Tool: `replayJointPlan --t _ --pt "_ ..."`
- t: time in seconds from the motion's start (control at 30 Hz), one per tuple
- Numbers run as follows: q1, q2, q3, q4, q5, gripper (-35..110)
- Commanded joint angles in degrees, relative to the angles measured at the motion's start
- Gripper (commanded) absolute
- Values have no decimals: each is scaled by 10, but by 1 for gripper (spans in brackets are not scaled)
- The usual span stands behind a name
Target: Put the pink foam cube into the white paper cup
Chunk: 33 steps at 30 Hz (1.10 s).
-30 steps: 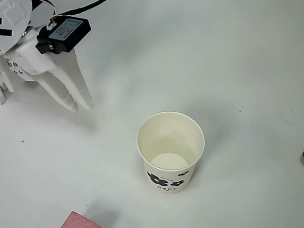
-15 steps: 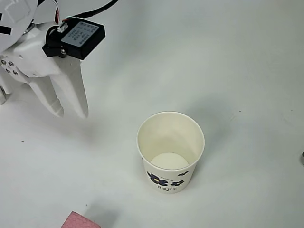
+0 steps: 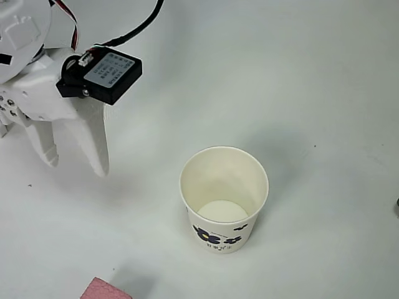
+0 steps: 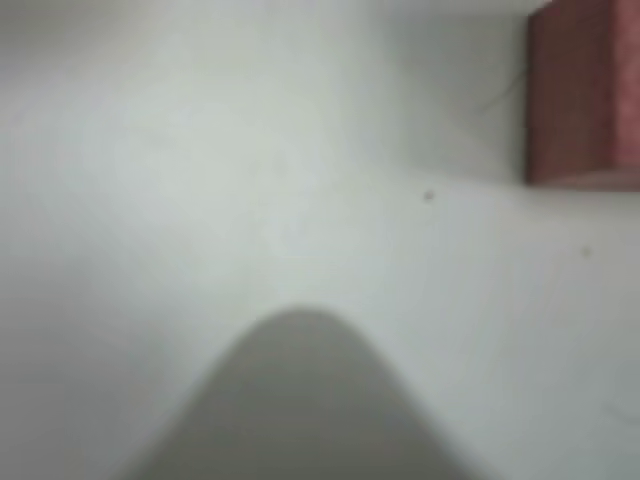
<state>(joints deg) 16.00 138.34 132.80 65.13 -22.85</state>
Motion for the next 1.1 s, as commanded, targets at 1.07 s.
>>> replayJointPlan --t 1.07 --pt "79 -410 -320 -83 -156 42"
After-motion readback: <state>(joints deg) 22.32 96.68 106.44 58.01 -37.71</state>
